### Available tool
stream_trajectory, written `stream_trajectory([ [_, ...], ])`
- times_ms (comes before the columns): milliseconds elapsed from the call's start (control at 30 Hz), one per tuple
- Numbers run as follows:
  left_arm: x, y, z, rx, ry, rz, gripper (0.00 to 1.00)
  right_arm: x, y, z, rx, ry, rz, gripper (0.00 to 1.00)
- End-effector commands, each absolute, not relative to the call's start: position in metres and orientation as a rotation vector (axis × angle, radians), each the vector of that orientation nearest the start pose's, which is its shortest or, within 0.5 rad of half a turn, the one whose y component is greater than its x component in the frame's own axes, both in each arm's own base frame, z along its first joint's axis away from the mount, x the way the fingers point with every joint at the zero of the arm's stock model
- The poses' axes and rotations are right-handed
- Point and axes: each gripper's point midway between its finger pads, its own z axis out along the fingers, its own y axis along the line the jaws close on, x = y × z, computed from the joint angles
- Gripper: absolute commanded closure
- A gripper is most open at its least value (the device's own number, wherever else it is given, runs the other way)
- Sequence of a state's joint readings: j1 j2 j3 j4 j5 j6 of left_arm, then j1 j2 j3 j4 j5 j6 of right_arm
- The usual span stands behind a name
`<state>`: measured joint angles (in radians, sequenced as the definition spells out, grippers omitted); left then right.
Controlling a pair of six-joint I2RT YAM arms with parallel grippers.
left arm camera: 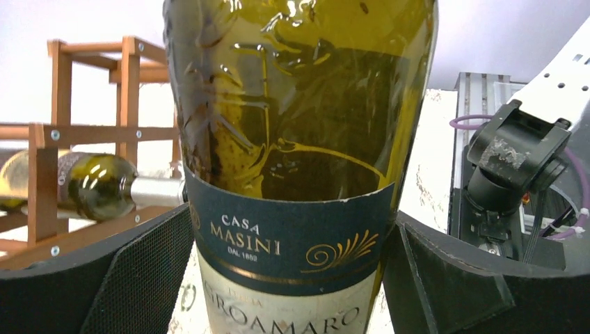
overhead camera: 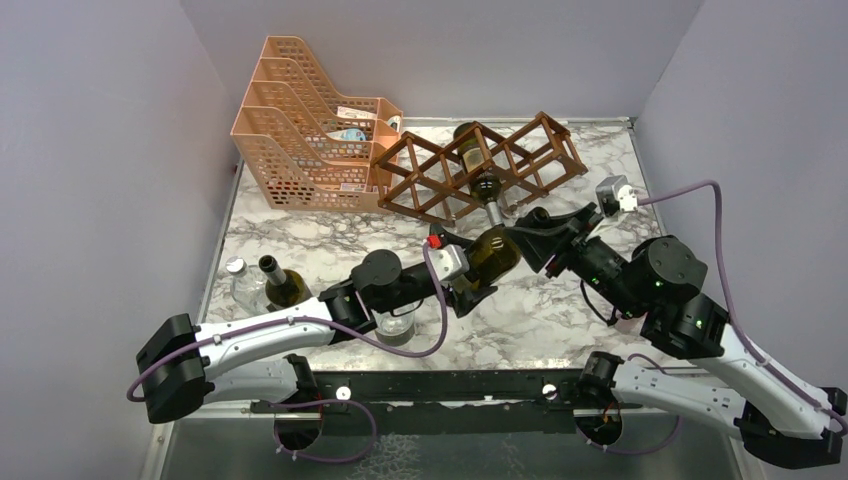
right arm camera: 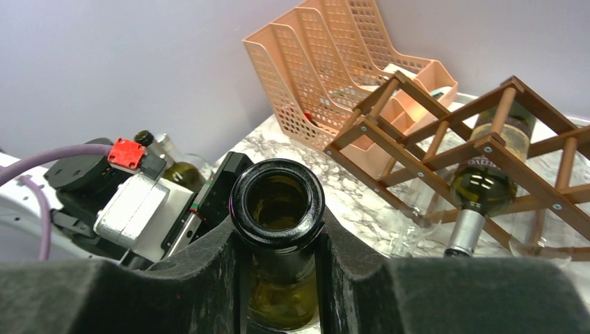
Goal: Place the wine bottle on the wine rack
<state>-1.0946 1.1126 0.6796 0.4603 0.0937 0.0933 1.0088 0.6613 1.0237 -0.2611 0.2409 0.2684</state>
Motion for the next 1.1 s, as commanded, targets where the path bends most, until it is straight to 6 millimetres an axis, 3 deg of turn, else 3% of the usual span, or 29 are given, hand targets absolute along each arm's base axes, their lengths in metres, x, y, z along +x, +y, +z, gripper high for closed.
stream_trajectory([
  [0,0.162,-0.364,0.295,1.001,1.116,-0.874,0.01,0.139,0.208,0.472,-0.352,1.245,1.062,0.99],
  [133,0.168,-0.361,0.298,0.987,1.104,-0.831,0.03,0.131,0.207,0.473,-0.386,1.223,1.084,0.99],
  [233,0.168,-0.361,0.304,0.98,1.082,-0.825,0.19,0.13,0.205,0.471,-0.389,1.223,1.084,0.99],
  [333,0.169,-0.358,0.311,0.986,1.046,-0.796,0.5,0.13,0.204,0.467,-0.394,1.24,1.075,0.95],
  [400,0.168,-0.357,0.316,1.013,0.999,-0.761,0.98,0.132,0.202,0.463,-0.378,1.272,1.064,0.84],
  [533,0.172,-0.348,0.334,1.05,0.884,-0.628,1.0,0.136,0.198,0.451,-0.372,1.341,1.02,0.54],
  [600,0.175,-0.343,0.346,1.061,0.829,-0.553,1.0,0.138,0.194,0.446,-0.368,1.372,0.995,0.45],
  [700,0.185,-0.338,0.352,1.089,0.791,-0.42,1.0,0.14,0.187,0.437,-0.368,1.424,0.948,0.39],
  [800,0.198,-0.333,0.344,1.143,0.812,-0.289,1.0,0.139,0.182,0.429,-0.39,1.478,0.907,0.31],
  [1067,0.21,-0.317,0.319,1.323,0.763,-0.023,1.0,0.147,0.167,0.396,-0.433,1.666,0.735,0.29],
])
